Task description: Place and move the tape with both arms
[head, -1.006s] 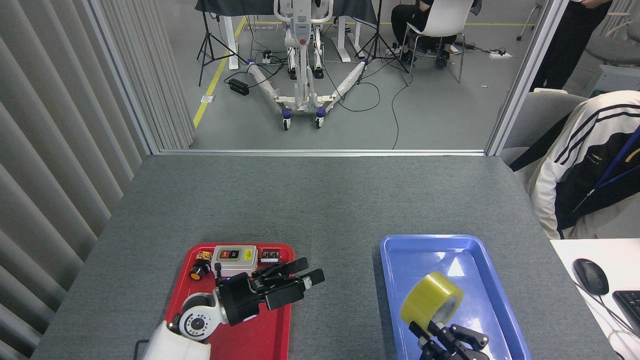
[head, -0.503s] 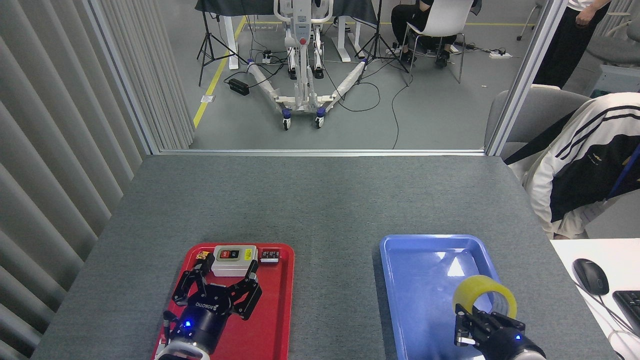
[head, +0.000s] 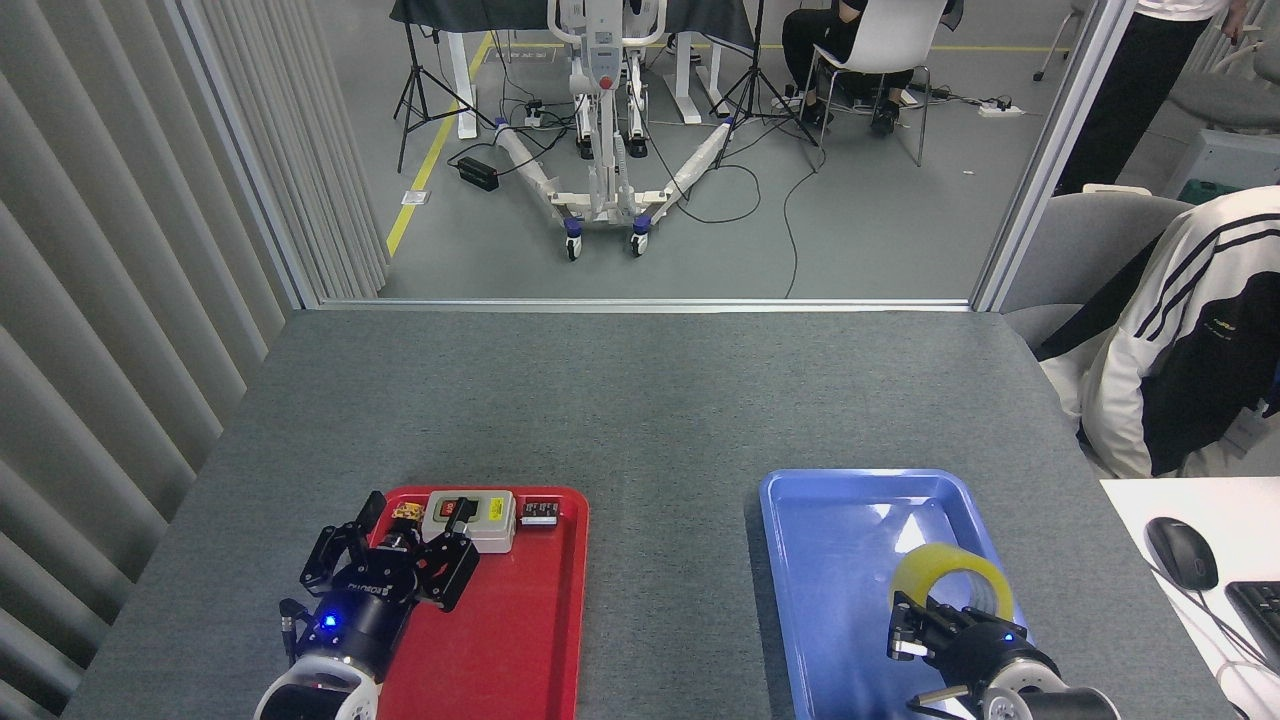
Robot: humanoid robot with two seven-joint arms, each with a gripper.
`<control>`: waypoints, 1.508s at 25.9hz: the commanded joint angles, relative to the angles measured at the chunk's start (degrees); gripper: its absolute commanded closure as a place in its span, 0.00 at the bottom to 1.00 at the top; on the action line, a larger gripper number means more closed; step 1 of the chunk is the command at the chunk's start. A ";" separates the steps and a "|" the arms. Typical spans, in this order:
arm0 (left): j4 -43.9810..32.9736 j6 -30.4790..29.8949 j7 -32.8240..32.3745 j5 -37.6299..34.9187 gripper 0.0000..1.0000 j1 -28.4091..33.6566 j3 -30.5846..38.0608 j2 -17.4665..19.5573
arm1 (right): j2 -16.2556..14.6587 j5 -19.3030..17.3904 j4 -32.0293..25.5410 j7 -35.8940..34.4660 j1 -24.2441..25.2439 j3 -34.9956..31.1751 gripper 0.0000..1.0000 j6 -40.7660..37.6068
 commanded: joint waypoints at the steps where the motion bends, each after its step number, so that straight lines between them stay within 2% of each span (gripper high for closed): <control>1: -0.19 0.26 2.68 0.12 0.01 0.01 -0.01 0.06 | 0.14 -0.02 0.28 -2.20 0.23 -0.05 0.00 -0.09; 13: 1.31 0.34 2.68 -0.50 0.01 0.27 -0.01 0.14 | 0.23 0.07 0.89 -3.87 0.75 -0.23 0.00 -0.26; 15: 1.31 0.34 2.60 -0.41 0.01 0.27 -0.01 0.14 | 0.14 0.07 0.45 -6.06 1.54 -0.41 0.00 -0.44; 17: 1.31 0.26 2.33 -0.41 0.01 0.27 0.08 0.14 | 0.14 0.25 0.37 -14.06 2.69 -0.85 0.00 -0.35; 20: 1.40 0.26 2.16 -0.32 0.01 0.27 0.08 0.14 | 0.14 1.39 0.63 -30.93 4.53 -1.99 0.00 0.09; 22: 1.31 0.17 2.07 -0.15 0.01 0.27 0.08 0.14 | 0.05 5.60 1.07 -41.30 6.64 -3.39 0.00 0.18; 24: 1.22 -0.01 2.07 -0.15 0.01 0.27 0.08 0.14 | 0.49 9.65 1.59 -47.11 7.61 -4.10 0.00 0.53; 25: 1.31 -0.01 2.07 -0.15 0.01 0.27 0.08 0.14 | 0.67 10.18 1.60 -48.60 7.96 -4.36 0.00 0.53; 30: 0.96 -0.45 2.07 0.56 0.01 0.27 0.17 -0.03 | 1.19 10.27 1.77 -50.80 9.37 -4.71 0.00 0.44; 39: 0.69 -0.53 1.98 0.91 0.01 0.09 0.08 -0.03 | 1.11 10.00 1.60 -50.01 9.46 -3.75 0.00 0.35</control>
